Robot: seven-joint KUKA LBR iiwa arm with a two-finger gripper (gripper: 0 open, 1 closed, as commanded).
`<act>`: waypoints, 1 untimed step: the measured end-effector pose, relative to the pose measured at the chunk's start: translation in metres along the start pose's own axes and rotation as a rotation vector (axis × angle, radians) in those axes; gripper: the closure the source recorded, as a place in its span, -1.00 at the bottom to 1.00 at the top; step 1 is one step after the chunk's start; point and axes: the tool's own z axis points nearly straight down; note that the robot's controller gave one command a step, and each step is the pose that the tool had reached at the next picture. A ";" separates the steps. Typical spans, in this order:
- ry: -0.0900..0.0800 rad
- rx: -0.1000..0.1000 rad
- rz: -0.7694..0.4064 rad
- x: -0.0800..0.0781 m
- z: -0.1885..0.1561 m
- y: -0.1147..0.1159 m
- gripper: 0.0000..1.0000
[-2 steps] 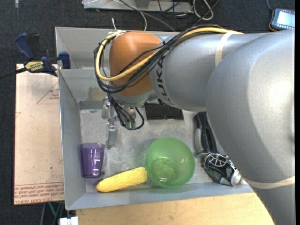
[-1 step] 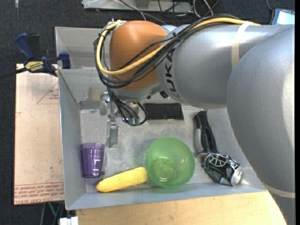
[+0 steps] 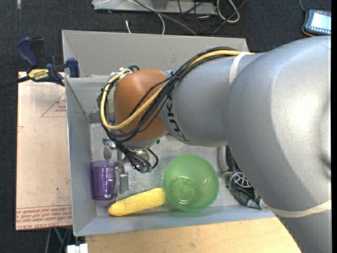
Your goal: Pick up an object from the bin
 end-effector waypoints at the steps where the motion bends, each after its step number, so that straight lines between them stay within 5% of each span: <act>1: -0.005 0.002 0.021 0.015 -0.008 -0.006 1.00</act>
Offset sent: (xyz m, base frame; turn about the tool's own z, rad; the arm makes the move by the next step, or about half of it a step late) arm 0.0000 0.0000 0.0000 0.0000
